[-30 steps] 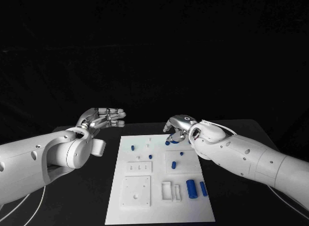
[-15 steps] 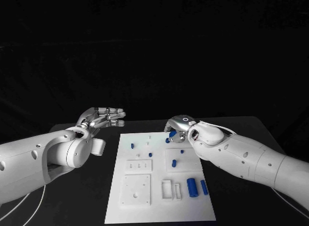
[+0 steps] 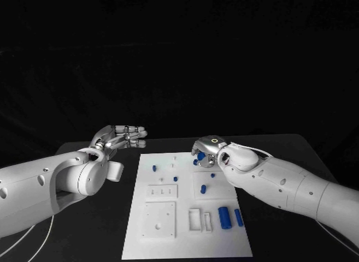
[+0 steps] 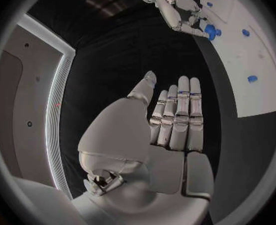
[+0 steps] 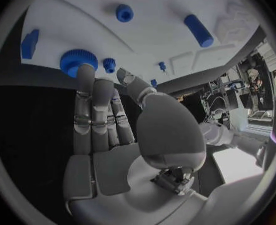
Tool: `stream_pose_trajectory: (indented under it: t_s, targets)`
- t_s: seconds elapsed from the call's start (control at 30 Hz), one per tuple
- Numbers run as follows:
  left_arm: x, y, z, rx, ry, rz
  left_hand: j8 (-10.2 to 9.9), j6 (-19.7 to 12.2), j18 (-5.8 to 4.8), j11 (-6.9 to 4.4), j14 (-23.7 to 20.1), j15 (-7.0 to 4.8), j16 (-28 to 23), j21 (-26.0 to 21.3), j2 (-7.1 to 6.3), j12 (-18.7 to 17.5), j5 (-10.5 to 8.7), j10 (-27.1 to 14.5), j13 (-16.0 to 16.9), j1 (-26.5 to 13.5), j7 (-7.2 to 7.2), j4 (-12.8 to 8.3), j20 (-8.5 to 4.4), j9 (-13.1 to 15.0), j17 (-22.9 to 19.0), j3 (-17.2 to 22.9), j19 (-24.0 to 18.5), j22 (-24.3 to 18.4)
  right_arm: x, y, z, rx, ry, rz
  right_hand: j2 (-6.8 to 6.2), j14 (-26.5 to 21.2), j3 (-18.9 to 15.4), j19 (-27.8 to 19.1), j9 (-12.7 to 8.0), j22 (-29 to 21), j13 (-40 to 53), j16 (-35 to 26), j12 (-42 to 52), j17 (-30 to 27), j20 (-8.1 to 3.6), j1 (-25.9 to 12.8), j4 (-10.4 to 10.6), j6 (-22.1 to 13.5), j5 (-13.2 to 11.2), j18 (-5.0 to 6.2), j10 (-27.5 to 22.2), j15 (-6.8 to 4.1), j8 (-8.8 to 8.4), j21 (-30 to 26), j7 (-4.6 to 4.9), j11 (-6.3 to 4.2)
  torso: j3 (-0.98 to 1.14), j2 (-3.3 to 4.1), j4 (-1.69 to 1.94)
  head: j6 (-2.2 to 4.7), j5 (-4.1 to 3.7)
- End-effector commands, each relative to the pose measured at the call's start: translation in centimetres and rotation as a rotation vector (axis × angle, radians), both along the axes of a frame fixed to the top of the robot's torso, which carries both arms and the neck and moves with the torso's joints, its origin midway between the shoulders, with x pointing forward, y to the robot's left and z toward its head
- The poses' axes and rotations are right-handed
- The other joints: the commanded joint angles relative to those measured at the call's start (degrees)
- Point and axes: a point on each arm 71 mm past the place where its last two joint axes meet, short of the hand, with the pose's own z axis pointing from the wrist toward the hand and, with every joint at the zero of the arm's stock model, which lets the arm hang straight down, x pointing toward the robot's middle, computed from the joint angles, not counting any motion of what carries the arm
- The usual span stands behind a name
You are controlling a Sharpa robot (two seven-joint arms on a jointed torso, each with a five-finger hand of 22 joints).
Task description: Assemble the parts on the task board
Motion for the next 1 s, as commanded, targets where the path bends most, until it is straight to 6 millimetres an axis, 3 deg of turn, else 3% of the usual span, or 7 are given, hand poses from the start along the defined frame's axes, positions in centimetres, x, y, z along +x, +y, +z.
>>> stream_pose_trajectory:
  t_s: [0.03,0.4,0.67,0.77,0.87,1.0]
  targets:
    - [-0.07,-0.37,0.23,-0.006,-0.014,-0.024,0.02,0.04,-0.57,0.20,-0.28,0.10,-0.19,0.27,-0.02,0.16,0.18,-0.06,0.05,-0.44,0.03,-0.33,0.00,0.08,-0.02,0.07,-0.19,-0.05,0.03,0.03,-0.25,-0.035,0.013,0.001,-0.13,-0.31,0.60,0.49,0.03,0.49,-0.01,0.25,0.23,-0.05,-0.04,-0.41,-0.01,0.41,-0.34,0.66,0.49,-0.12,0.16,-0.32,-0.05,-0.15,-0.06,0.36,0.16,0.10,-0.23]
    - [-0.10,-0.53,0.24,-0.007,-0.014,-0.028,0.04,0.10,-0.55,0.21,-0.30,0.10,-0.20,0.33,0.13,0.17,0.21,-0.10,0.05,-0.40,0.01,-0.50,0.00,0.08,-0.02,0.09,-0.20,-0.17,0.11,0.19,-0.42,-0.039,0.016,0.005,-0.09,-0.34,3.25,0.82,0.04,3.25,-0.02,0.47,0.24,-0.03,-0.07,-1.16,0.07,0.94,-0.83,0.69,1.59,-0.11,0.18,-1.75,-0.02,-0.15,-0.11,1.18,0.26,0.62,-0.52]
    - [-0.14,-0.71,0.24,-0.008,-0.012,-0.034,0.04,0.10,-0.55,0.21,-0.30,0.10,-0.20,0.33,0.13,0.17,0.21,-0.10,0.05,-0.40,0.01,-0.50,0.00,0.08,-0.02,0.09,-0.20,-0.17,0.23,0.44,-0.53,-0.037,0.013,0.003,0.13,-0.39,4.49,1.18,0.04,4.92,-0.02,0.65,0.24,-0.01,-0.04,-1.65,0.21,1.23,-1.28,0.75,1.94,-0.07,0.18,-2.94,0.10,-0.10,-0.09,1.77,0.70,0.76,-0.69]
    - [-0.13,-0.67,0.23,-0.008,-0.010,-0.034,0.03,0.08,-0.55,0.22,-0.32,0.12,-0.21,0.40,0.19,0.16,0.17,-0.14,0.05,-0.56,0.03,-0.57,0.02,0.08,-0.02,0.01,-0.23,-0.29,0.23,0.45,-0.45,-0.034,-0.001,0.003,0.67,-0.47,6.20,1.27,0.08,5.56,-0.03,0.74,0.20,0.02,-0.12,-1.90,0.36,1.90,-1.46,0.82,3.07,-0.08,0.22,-3.25,0.40,-0.01,-0.11,1.91,0.70,0.75,-0.70]
    - [-0.11,-0.62,0.22,-0.007,-0.009,-0.033,0.03,0.08,-0.55,0.22,-0.32,0.12,-0.21,0.40,0.19,0.16,0.17,-0.14,0.05,-0.56,0.03,-0.57,0.02,0.08,-0.02,0.01,-0.23,-0.29,0.22,0.42,-0.39,-0.033,-0.010,0.001,0.16,-0.52,8.83,1.26,0.09,6.80,-0.02,0.86,0.19,0.03,-0.34,-2.40,0.41,2.68,-1.07,0.69,3.99,-0.25,0.17,-2.73,0.34,-0.18,-0.13,2.00,0.66,0.65,-0.69]
    - [-0.06,-0.54,0.20,-0.006,-0.008,-0.031,0.04,0.07,-0.54,0.24,-0.32,0.13,-0.21,0.42,0.24,0.16,0.16,-0.18,0.05,-0.65,0.05,-0.55,0.04,0.08,-0.01,-0.04,-0.22,-0.37,0.21,0.39,-0.27,-0.035,-0.030,-0.004,0.47,-0.55,10.97,1.01,0.18,8.18,0.04,0.98,0.25,0.02,-0.70,-2.14,0.70,4.14,-2.25,0.54,5.99,-0.62,0.27,-2.33,0.41,-0.68,-0.14,2.14,0.61,0.71,-0.68]
